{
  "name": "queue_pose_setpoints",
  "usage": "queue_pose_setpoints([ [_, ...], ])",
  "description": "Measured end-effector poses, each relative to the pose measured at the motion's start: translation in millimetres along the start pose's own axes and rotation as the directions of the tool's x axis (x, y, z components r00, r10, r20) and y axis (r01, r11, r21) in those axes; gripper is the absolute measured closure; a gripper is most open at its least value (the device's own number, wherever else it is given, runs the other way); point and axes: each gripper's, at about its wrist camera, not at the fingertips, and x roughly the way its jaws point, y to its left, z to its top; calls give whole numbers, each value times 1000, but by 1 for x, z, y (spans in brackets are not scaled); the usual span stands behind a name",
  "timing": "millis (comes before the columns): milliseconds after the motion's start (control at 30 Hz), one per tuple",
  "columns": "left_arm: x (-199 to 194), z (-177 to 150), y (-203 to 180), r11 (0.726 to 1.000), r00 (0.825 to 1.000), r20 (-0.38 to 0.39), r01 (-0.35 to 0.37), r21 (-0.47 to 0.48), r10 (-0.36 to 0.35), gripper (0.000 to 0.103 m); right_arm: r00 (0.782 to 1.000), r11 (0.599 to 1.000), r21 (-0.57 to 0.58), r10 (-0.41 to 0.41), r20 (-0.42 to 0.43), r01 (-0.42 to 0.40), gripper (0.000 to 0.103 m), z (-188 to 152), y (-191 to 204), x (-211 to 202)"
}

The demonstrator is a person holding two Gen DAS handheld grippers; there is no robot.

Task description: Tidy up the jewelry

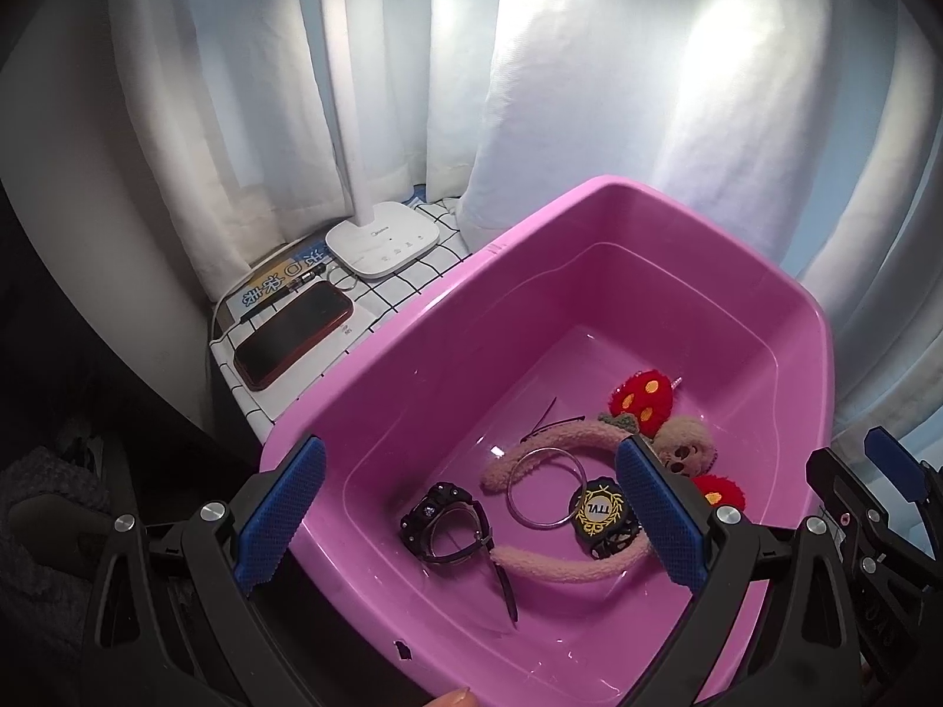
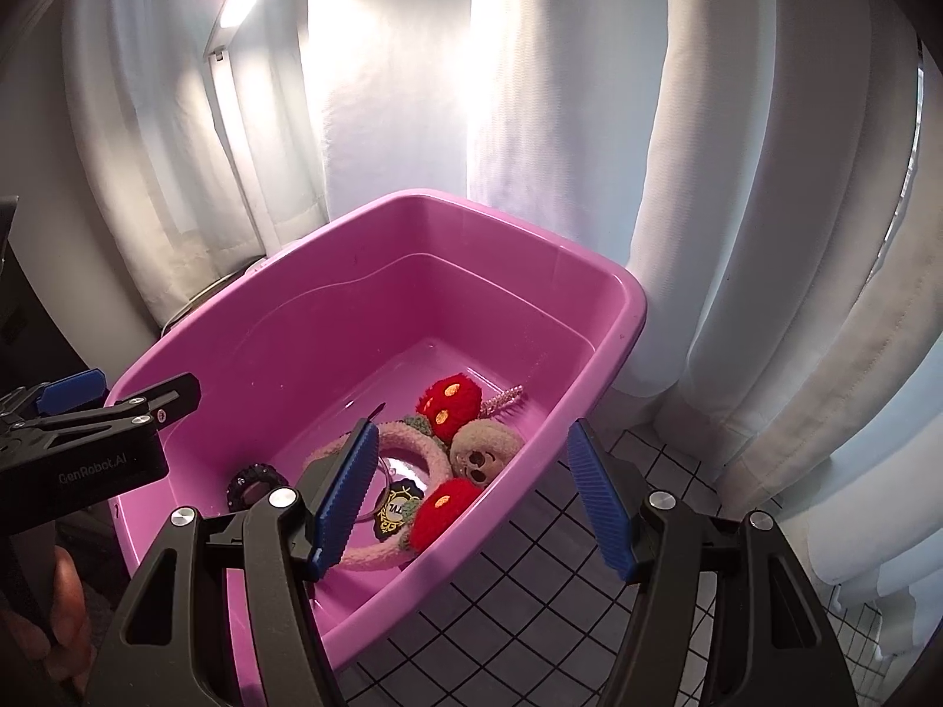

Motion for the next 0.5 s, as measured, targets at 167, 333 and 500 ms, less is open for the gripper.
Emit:
queue_pose_setpoints([
  [167,-1,-2,1,1000,1000,-7,-10,-8,10,6,1000,1000,16,-20,-11,20,39,-6,0,-4],
  [333,-2,-6,-1,1000,1000,-10,-30,-9,30,6,999,999,31,-37,-35,38,39,-16,-1,-4],
  [500,-1,-9,-2,999,999,-22,-35,-19,34,6,998,998,44,-36,-53,38,39,-23,-6,-6],
])
